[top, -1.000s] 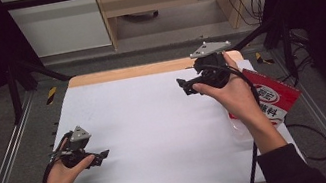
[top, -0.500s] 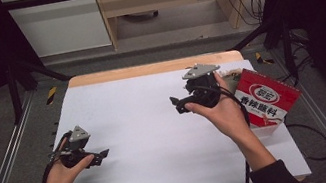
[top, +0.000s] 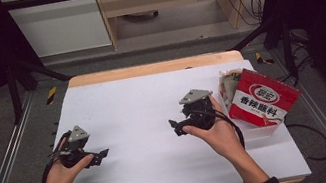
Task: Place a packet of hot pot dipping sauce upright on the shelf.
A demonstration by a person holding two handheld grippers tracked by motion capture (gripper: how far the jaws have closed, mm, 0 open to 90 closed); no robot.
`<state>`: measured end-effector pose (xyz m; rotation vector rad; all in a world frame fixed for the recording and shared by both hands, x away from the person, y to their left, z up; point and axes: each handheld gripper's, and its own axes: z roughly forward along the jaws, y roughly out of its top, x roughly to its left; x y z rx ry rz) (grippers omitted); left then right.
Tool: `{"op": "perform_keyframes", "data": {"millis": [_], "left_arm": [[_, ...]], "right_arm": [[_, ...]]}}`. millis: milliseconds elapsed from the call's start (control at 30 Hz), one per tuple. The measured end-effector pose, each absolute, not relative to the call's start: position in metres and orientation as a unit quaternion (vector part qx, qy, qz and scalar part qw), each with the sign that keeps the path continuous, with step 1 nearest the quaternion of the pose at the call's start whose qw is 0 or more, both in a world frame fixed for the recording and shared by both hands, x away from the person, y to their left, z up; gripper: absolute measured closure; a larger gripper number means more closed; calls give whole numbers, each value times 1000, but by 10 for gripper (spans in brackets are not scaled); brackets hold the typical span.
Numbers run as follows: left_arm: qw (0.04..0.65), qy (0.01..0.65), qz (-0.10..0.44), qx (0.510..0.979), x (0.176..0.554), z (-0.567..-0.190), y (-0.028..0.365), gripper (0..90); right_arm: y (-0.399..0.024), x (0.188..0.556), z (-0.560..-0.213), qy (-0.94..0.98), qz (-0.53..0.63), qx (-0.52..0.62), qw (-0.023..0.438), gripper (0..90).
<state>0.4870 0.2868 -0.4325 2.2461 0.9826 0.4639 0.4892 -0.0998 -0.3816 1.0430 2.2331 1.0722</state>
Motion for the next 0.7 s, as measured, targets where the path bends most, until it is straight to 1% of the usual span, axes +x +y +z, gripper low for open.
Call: {"op": "perform_keyframes", "data": {"millis": [300, 700], "left_arm": [[316, 370, 177, 855, 487, -433, 285, 73], [316, 370, 177, 856, 487, -437, 285, 70]], "right_arm": [[-97, 486, -420, 816, 372, 393, 203, 67], [-102, 494, -447, 807, 349, 425, 217, 74]]}}
